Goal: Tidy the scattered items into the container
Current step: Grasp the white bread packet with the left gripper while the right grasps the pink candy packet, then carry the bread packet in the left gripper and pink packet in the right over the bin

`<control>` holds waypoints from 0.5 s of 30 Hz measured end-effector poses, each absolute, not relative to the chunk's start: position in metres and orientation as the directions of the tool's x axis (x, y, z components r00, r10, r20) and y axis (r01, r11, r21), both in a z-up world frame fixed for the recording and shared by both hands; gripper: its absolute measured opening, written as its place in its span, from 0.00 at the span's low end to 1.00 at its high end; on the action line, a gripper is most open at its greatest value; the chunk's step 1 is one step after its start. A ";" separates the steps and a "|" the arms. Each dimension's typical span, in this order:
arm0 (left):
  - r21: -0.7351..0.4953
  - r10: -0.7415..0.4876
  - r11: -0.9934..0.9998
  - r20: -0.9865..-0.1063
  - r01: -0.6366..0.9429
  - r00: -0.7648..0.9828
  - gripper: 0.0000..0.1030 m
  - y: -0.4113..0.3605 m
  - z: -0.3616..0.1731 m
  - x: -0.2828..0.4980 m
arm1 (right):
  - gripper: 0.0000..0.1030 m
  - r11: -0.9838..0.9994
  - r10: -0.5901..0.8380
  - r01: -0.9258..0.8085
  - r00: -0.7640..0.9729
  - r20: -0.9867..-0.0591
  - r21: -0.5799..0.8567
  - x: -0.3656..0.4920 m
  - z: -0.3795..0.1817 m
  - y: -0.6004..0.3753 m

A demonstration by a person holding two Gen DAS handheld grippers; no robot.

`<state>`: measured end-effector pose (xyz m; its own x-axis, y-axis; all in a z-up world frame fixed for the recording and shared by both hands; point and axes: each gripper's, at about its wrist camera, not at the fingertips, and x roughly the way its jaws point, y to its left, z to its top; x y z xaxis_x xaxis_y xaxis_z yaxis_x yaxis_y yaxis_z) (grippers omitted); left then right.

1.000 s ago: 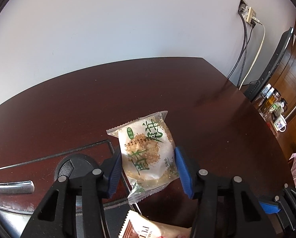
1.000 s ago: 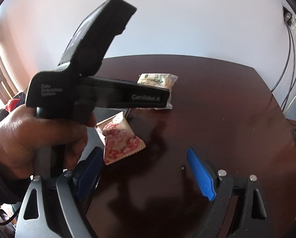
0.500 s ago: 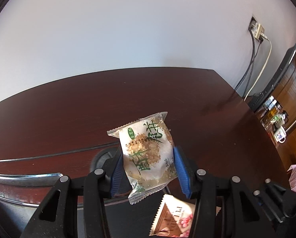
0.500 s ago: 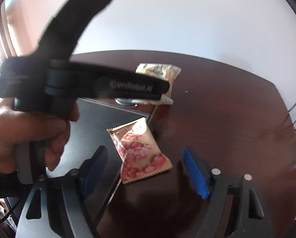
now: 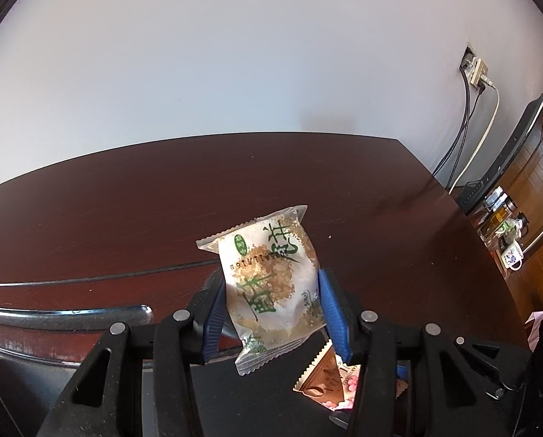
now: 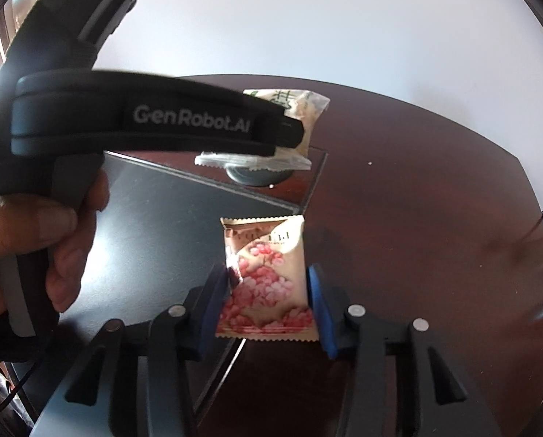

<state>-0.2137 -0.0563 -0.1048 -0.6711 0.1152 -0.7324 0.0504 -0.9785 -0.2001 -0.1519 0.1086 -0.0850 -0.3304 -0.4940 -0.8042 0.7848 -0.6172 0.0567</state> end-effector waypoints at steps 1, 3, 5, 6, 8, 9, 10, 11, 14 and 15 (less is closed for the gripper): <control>-0.199 0.113 -0.979 -0.730 0.051 -0.674 0.49 -0.057 -0.104 -0.212 | 0.44 -0.619 -0.492 0.784 -0.334 -0.804 0.053 -0.151 -0.085 0.109; -0.192 0.106 -0.980 -0.724 0.052 -0.682 0.49 -0.058 -0.101 -0.208 | 0.42 -0.623 -0.491 0.780 -0.341 -0.801 0.050 -0.148 -0.084 0.111; -0.189 0.102 -0.981 -0.717 0.051 -0.689 0.49 -0.059 -0.098 -0.202 | 0.41 -0.631 -0.496 0.774 -0.346 -0.797 0.056 -0.147 -0.083 0.115; -0.188 0.101 -0.981 -0.714 0.051 -0.693 0.49 -0.060 -0.096 -0.199 | 0.41 -0.635 -0.498 0.770 -0.349 -0.794 0.059 -0.147 -0.082 0.117; -0.187 0.100 -0.981 -0.707 0.050 -0.700 0.49 -0.062 -0.092 -0.193 | 0.41 -0.645 -0.502 0.761 -0.355 -0.789 0.067 -0.147 -0.080 0.121; -0.186 0.098 -0.981 -0.704 0.049 -0.704 0.49 -0.063 -0.090 -0.189 | 0.41 -0.649 -0.503 0.757 -0.359 -0.786 0.069 -0.146 -0.079 0.123; -0.186 0.097 -0.981 -0.702 0.049 -0.706 0.49 -0.064 -0.088 -0.186 | 0.41 -0.654 -0.505 0.753 -0.364 -0.783 0.072 -0.146 -0.077 0.125; -0.188 0.097 -0.981 -0.699 0.052 -0.709 0.49 -0.065 -0.087 -0.183 | 0.41 -0.659 -0.507 0.748 -0.369 -0.779 0.074 -0.145 -0.075 0.127; -0.197 0.093 -0.978 -0.688 0.062 -0.720 0.49 -0.071 -0.081 -0.170 | 0.41 -0.675 -0.511 0.733 -0.387 -0.767 0.080 -0.147 -0.069 0.134; -0.198 0.089 -0.978 -0.685 0.067 -0.723 0.49 -0.074 -0.079 -0.165 | 0.41 -0.680 -0.514 0.728 -0.392 -0.763 0.083 -0.146 -0.067 0.134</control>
<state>-0.1650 -0.0738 -0.0785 -0.7234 0.0894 -0.6846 0.0667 -0.9779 -0.1982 -0.1461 0.1341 -0.0669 -0.3920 -0.5136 -0.7632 0.7284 -0.6800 0.0834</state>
